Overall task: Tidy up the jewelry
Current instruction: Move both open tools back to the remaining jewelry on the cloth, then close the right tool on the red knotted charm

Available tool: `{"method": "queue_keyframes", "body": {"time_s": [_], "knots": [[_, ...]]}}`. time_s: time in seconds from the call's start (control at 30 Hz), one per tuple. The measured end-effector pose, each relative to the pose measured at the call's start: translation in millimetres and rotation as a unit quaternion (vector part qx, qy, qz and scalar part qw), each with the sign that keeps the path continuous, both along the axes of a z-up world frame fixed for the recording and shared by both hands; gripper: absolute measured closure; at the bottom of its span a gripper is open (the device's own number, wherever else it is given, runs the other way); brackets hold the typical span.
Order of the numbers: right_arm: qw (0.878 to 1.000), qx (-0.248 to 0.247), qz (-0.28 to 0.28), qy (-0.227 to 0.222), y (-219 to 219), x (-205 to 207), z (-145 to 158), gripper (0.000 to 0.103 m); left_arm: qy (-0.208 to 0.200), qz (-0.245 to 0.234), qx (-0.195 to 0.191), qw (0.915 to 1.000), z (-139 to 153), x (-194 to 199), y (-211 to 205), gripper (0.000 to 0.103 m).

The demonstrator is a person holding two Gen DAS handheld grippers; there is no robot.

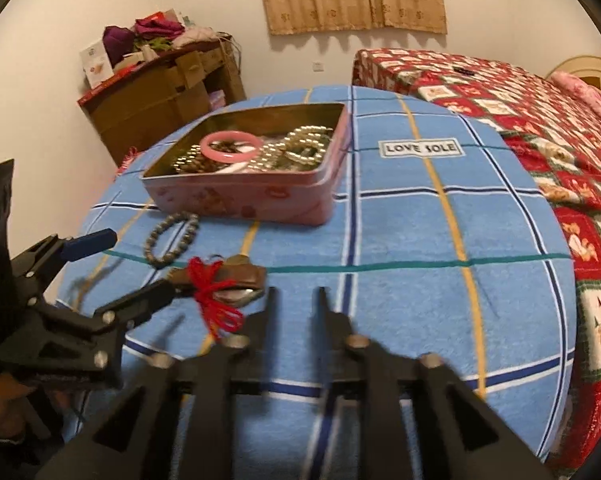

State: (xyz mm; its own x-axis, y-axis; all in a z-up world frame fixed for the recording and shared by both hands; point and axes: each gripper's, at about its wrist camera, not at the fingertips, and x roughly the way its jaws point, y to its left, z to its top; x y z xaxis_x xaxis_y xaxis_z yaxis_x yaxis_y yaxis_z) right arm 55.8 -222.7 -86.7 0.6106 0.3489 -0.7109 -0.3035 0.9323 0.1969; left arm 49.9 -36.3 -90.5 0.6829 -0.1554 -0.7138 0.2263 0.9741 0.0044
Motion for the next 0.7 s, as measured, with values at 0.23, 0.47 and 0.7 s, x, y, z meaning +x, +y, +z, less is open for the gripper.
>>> {"method": "queue_keyframes", "body": {"time_s": [0.23,0.47,0.7], "knots": [[0.999,0.002,0.032,-0.001,24,-1,1,0.058,0.007,0.041,-0.005,0.9991,-3,2,23,0.001],[0.997,-0.030,0.066,-0.004,54,1,-5,0.067,0.012,0.048,0.013,0.9987,-7,4,20,0.001],[0.999,-0.006,0.046,-0.001,38,2,-4,0.095,0.012,0.022,-0.003,0.9997,-6,1,13,0.001]]}}
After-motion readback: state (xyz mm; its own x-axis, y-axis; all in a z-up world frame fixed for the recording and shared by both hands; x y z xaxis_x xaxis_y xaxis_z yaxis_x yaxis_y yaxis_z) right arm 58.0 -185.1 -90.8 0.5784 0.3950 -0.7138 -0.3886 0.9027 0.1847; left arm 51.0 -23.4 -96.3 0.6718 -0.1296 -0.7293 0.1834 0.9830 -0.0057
